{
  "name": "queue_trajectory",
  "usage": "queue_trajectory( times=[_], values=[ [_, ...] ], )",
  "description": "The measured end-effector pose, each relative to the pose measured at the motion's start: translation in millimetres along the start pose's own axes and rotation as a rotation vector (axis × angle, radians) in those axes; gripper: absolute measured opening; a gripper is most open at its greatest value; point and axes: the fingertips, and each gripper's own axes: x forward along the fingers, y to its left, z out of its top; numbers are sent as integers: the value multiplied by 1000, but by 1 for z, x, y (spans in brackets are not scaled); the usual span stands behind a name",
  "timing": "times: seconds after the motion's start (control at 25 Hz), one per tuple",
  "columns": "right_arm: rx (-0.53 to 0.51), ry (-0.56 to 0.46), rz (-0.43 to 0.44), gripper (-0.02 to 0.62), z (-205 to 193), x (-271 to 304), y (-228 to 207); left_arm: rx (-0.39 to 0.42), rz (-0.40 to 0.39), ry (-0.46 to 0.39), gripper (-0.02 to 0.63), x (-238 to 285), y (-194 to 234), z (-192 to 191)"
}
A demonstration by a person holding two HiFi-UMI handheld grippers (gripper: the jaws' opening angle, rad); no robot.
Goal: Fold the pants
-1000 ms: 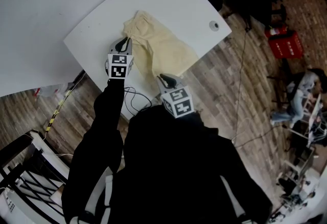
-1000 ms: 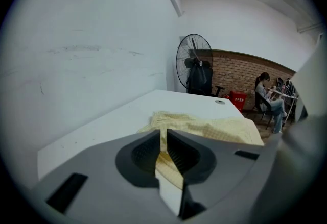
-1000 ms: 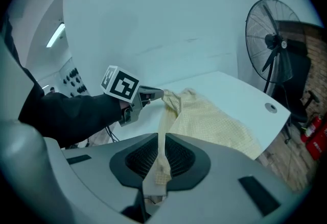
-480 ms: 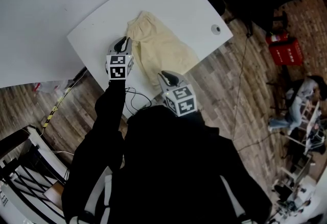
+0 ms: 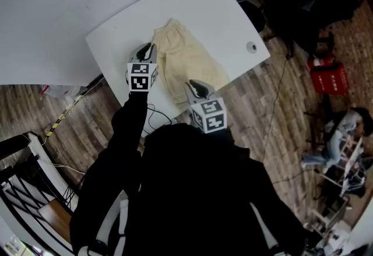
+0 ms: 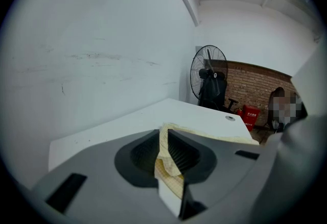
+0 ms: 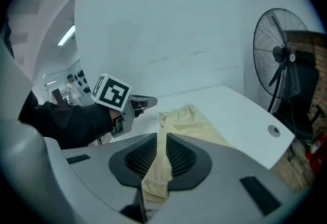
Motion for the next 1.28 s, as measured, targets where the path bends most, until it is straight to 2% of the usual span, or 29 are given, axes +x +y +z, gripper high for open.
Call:
queue_trajectory(
  times=[0.28,0.64,1.0,1.28],
  values=[
    [-32,-14,11,48,32,18,-43,-38,43,56,43,12,9,0],
    [-85,26,45,61,78,78,-95,-105,87,147,48,50,22,-14],
    [-138,101,93,61,94,141,-120,-163,127,231,57,81,28,-35],
    [-157,149,105,61,103,194,-139,-203,142,266,57,104,39,-48]
  ],
)
